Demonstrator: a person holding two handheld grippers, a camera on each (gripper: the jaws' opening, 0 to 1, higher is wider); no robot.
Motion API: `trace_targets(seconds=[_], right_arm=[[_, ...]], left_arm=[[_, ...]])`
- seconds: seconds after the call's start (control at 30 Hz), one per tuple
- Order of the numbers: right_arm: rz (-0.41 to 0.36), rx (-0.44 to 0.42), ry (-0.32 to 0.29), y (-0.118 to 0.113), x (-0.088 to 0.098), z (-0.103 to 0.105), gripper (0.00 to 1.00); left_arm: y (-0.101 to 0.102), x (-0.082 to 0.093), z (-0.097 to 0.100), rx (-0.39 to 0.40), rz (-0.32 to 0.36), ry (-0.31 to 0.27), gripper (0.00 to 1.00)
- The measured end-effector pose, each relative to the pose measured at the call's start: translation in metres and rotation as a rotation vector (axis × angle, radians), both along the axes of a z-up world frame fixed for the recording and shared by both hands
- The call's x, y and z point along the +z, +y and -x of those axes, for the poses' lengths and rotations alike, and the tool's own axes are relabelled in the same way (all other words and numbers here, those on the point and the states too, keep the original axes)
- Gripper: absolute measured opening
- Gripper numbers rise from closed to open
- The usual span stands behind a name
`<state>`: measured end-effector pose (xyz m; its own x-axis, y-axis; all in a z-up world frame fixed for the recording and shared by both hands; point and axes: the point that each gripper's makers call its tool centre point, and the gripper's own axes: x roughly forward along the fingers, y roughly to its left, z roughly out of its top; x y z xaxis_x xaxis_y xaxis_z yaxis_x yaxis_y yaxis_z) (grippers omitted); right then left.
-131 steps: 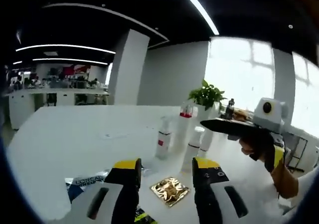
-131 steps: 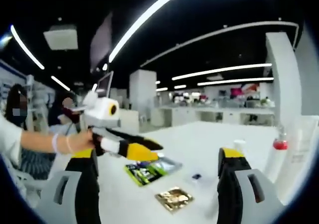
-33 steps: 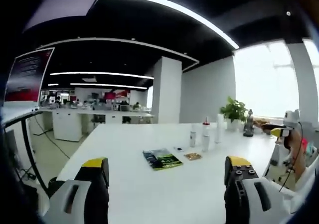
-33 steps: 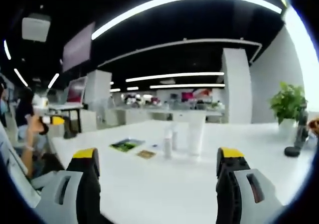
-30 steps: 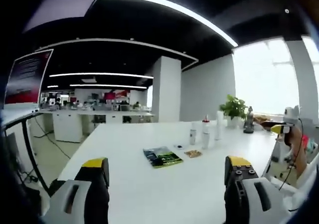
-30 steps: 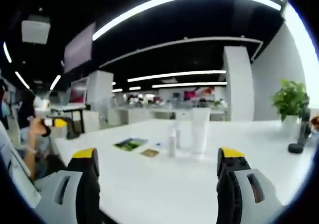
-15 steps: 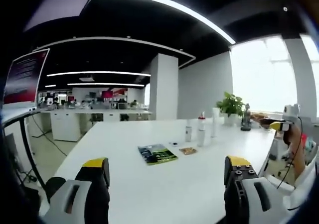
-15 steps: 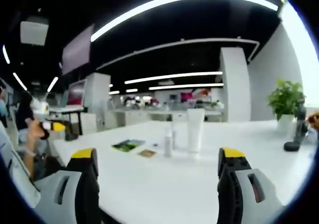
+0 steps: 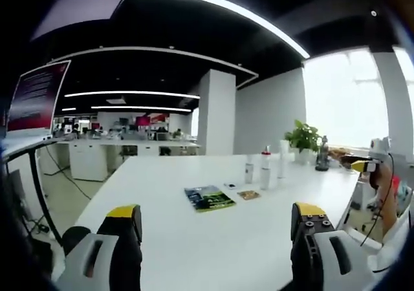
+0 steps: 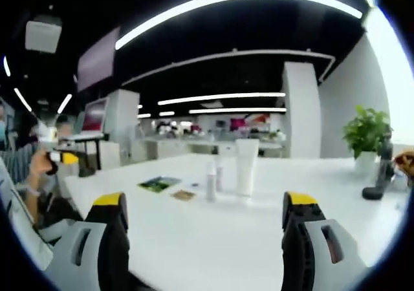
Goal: Arrange the skincare products in the storage area until every visible bottle or jar stands upright without overlapping.
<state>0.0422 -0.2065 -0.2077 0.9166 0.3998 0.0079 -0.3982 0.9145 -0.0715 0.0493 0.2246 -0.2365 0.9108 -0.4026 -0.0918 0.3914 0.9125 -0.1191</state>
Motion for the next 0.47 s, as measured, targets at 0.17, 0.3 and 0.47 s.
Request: trace_targets(seconds=[0.17, 0.3, 0.47], right_arm=[[0.001, -0.002, -0.002, -0.0020, 0.0006, 0.0005, 0.99], [-0.001, -0.003, -0.014, -0.0039, 0.0034, 0.0031, 0.97], [-0.017, 0.008, -0.033, -0.0030, 0.0091, 0.0066, 0.97]], left_arm=[[0.0005, 0.0022, 0.0021, 0.005, -0.002, -0.008, 0.99], [-0.0030, 0.0052, 0.0068, -0.003, 0.002, -0.014, 0.99], [-0.0029, 0.0078, 0.0091, 0.000, 0.001, -0.024, 0.99]])
